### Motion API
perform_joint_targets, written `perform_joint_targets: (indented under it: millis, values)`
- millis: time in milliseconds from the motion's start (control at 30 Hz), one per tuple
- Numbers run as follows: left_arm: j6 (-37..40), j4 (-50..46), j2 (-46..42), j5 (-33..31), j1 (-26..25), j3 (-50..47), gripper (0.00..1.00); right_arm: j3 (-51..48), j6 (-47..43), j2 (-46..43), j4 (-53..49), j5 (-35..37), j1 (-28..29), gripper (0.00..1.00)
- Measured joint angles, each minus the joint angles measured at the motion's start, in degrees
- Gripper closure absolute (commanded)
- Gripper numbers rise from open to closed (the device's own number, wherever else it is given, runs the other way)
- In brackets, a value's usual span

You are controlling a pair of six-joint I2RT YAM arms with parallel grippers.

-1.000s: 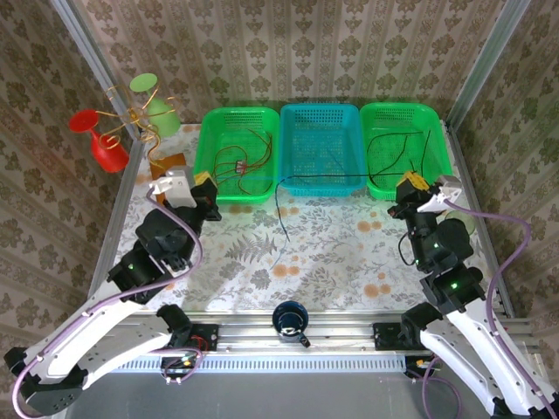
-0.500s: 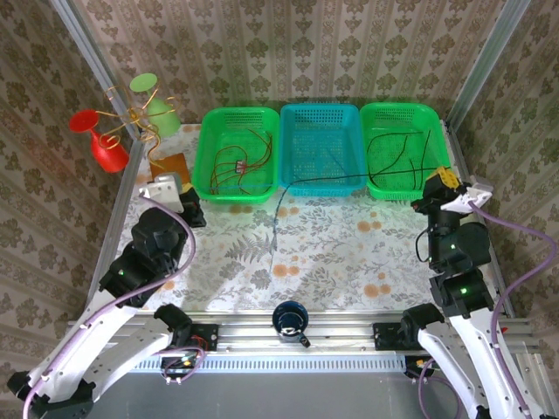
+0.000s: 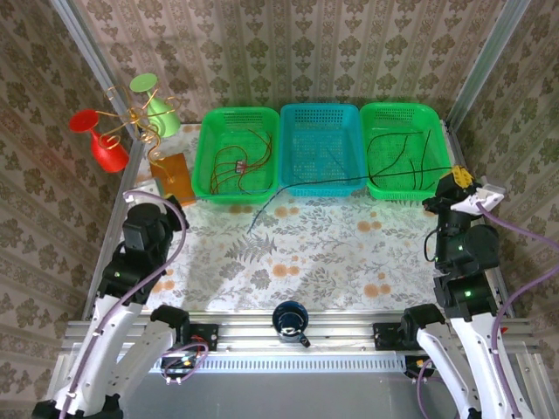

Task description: Untangle the cables

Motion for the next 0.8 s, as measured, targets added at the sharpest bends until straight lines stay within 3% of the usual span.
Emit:
perform_joint_targets:
  millis: [533, 800]
  values:
    - [0.1, -4.4, -1.4, 13.6, 24.6, -2.3, 1.0, 0.0, -0.9, -0.1, -1.8, 5.9, -2.3, 1.0]
    - [0.0, -5.0, -0.6, 18.1, 30.4, -3.9, 1.0, 0.0, -0.9, -0.1, -1.9, 8.3, -3.2, 1.0]
